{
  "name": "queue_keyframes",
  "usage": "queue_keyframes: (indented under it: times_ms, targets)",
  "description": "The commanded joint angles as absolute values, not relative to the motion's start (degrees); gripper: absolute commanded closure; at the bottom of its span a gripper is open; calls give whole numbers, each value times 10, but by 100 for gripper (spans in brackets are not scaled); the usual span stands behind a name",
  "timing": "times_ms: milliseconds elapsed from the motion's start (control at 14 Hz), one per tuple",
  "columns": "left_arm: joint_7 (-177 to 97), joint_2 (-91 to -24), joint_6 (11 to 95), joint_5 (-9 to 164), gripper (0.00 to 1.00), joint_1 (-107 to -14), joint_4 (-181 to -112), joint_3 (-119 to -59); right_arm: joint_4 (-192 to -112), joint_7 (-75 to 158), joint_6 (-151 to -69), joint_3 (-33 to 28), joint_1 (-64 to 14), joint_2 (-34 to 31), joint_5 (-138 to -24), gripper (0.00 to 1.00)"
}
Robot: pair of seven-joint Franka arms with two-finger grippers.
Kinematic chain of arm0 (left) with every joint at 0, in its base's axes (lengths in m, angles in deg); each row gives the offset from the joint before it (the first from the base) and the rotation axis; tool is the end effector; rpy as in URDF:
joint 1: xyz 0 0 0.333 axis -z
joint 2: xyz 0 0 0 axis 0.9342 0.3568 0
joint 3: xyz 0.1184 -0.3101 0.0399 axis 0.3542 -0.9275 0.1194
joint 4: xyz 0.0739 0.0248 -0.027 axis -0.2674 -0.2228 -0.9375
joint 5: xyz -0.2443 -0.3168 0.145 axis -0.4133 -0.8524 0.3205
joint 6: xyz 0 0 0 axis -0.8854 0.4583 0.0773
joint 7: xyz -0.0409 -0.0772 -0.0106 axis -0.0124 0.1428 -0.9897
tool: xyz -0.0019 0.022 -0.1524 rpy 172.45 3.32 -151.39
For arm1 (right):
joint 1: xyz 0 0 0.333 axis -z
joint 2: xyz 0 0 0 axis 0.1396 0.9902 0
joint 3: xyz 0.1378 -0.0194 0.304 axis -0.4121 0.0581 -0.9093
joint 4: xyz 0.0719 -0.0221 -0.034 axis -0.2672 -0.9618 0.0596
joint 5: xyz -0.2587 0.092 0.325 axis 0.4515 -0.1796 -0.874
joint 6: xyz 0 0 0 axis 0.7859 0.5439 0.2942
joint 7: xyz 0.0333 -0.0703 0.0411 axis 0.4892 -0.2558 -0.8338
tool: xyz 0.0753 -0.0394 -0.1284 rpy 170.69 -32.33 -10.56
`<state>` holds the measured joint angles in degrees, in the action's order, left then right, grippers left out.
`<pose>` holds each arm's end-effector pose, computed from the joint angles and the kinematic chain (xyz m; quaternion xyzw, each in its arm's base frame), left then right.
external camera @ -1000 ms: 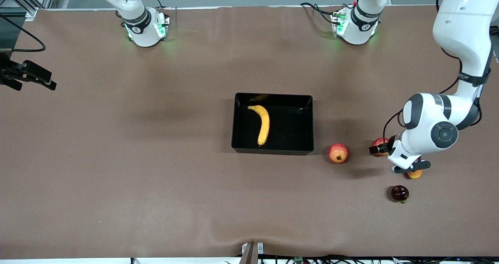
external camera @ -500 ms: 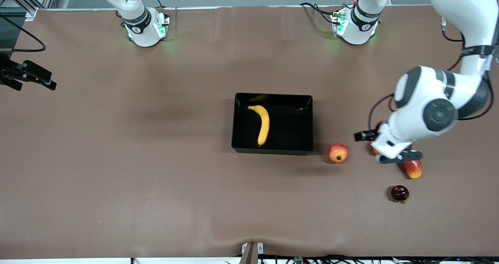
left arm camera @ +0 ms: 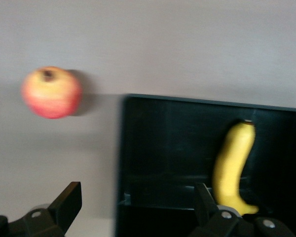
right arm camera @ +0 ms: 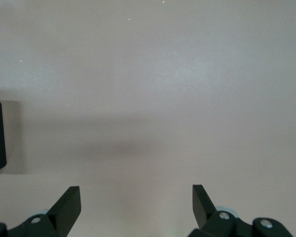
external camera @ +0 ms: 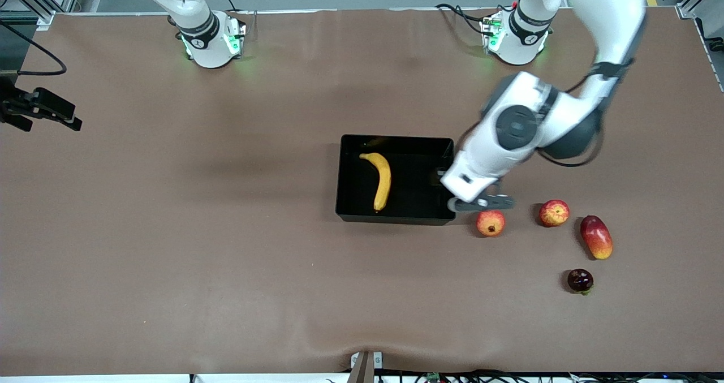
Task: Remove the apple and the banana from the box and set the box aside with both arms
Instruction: 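Move the left gripper back over the banana in the box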
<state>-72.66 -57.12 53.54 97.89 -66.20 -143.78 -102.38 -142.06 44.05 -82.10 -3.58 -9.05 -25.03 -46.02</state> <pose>0.5975 -0.3523 0.3182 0.9995 0.0146 -0.0227 0.0183 0.5796 -0.0322 0.6071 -0.9998 0.0094 0.0069 0.0157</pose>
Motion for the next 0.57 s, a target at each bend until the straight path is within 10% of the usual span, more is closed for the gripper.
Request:
queue_keyframes:
  times_ms: [0, 500]
  targets:
    - [-795, -531, 604, 1046, 0, -618, -1444, -1024, -1420, 437, -819, -39, -85, -252, -461, 0]
    - [-984, -428, 701, 1185, 0, -535, -1435, -1022, -1420, 437, -819, -39, -85, -252, -461, 0]
